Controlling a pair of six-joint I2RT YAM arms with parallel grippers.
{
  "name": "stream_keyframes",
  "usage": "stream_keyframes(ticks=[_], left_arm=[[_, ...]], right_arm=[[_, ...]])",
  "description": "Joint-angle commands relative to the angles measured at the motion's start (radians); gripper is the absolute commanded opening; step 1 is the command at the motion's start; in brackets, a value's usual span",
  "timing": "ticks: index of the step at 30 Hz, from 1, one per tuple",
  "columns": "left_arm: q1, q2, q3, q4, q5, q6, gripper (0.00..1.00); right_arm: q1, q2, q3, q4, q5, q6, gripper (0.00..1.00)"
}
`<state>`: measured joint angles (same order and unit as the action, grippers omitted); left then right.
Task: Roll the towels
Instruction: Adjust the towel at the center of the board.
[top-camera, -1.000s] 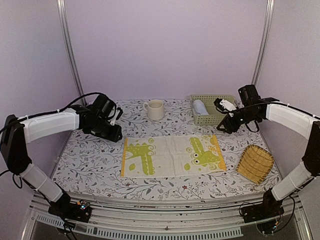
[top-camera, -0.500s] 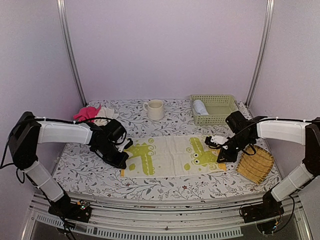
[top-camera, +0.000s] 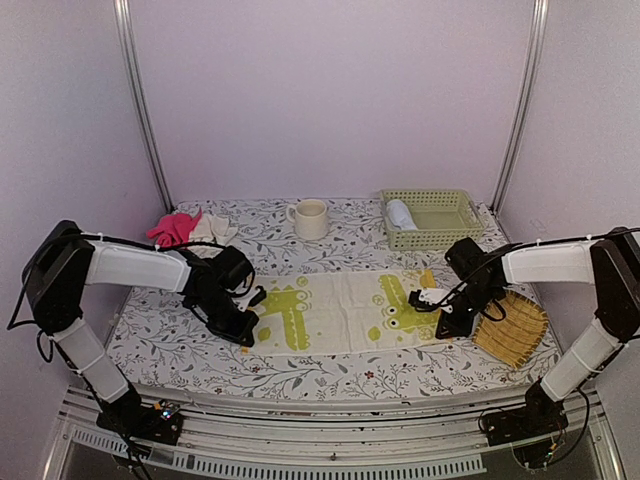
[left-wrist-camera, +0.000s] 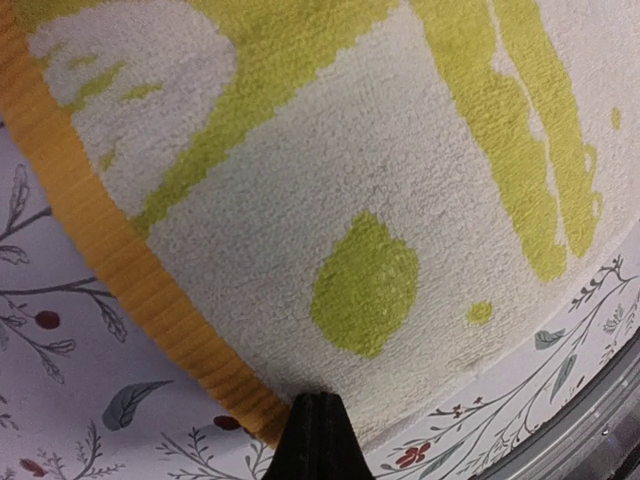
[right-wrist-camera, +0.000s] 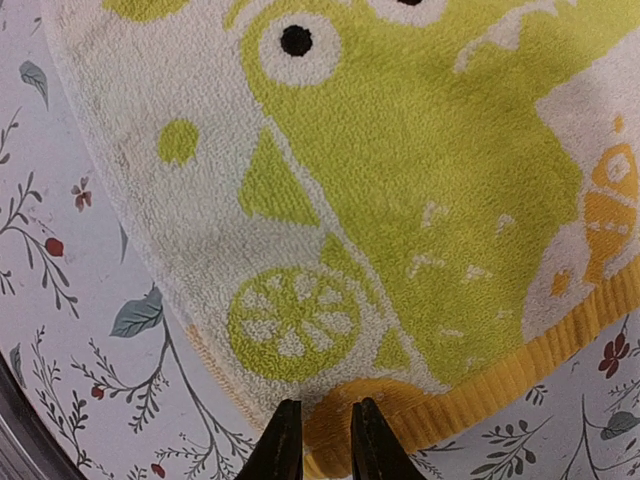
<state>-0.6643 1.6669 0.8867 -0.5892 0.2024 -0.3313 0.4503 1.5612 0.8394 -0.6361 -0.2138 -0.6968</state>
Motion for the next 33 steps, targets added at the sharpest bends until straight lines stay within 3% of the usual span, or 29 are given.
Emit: stream_keyframes(ticks=[1,15,23,29,33], left_arm=[[0.005,0.04,-0.065,-0.022,0.023,-0.022,0.0],[0.02,0.006,-0.124,-0.09,0.009,-0.118,0.0],[0.028,-0.074,-0.08,-0.194,-0.012,-0.109,0.0],[0.054,-0.092,-0.023,-0.281,-0.071,-0.084,0.0],[0.06,-0.104,0.062,-0.331,-0.034,-0.052,0.0]], right_arm=[[0.028,0.024,-0.03,0.034,0.044,-0.005,0.21],[0.168,0.01,-0.083,-0.01,0.079,0.018,0.2],[0.174,-0.045,-0.122,-0.07,0.17,0.014,0.2],[0.176,-0.096,-0.083,-0.134,0.096,0.008,0.2],[0.175,-0.136,-0.014,-0.201,-0.011,-0.013,0.26]])
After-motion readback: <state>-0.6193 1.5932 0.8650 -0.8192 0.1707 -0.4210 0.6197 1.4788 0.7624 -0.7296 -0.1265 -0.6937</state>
